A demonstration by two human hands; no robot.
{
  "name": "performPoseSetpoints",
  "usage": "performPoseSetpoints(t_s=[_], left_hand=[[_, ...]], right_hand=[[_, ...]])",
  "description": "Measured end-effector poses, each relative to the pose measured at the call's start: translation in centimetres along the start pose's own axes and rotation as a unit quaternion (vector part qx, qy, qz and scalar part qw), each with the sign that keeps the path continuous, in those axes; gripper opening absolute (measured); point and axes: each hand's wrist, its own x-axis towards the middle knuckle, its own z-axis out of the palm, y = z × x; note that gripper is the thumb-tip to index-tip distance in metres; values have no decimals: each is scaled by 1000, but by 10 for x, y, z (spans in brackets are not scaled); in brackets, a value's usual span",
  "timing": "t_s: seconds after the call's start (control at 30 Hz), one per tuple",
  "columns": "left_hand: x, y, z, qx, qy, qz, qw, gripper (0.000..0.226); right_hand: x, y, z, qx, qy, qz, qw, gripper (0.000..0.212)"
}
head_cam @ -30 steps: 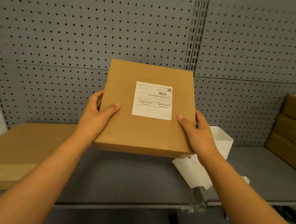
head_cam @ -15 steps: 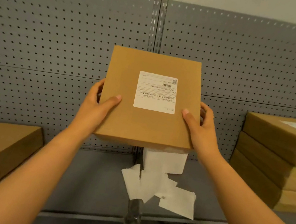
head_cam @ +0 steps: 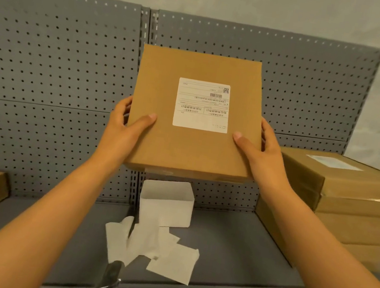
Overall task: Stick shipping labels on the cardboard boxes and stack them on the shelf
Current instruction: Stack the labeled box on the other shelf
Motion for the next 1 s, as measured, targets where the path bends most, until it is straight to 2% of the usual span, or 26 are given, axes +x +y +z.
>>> performPoseSetpoints(t_s=[0.07,0.17,0.23,0.33,0.57,0.63,0.7,0.77,0.93,1.0], left_hand=[[2,8,20,-7,-13,4,1000,60],[3,19,51,-20,-39,3,999,62],[2,25,71,-23,-43,-4,999,66],[2,36,105,-27,-36,-14,999,57],[-9,67,200,-51,-30,3,998,46],[-16,74,231,-57,-23,-8,998,44],[-24,79,263,-63,-20,-24,998,40],[-32,83,291,-69,-25,-36,997,39],[-46,84,344,-63,-12,-66,996,56],[-50,83,358,-63,-2,-83,995,60]], right_hand=[[4,-3,-18,-4,25,-8,1000,43],[11,-3,-47,-21,75,-4,997,63],[16,-2,-69,-30,102,-5,994,65],[26,1,-101,-44,117,-9,992,62],[61,17,-200,-50,74,-5,996,65],[68,22,-232,-46,51,-5,998,56],[72,28,-264,-42,34,-14,998,36],[77,34,-290,-40,26,-15,999,30],[91,52,-336,-40,56,19,997,52],[95,57,-348,-35,60,34,997,51]])
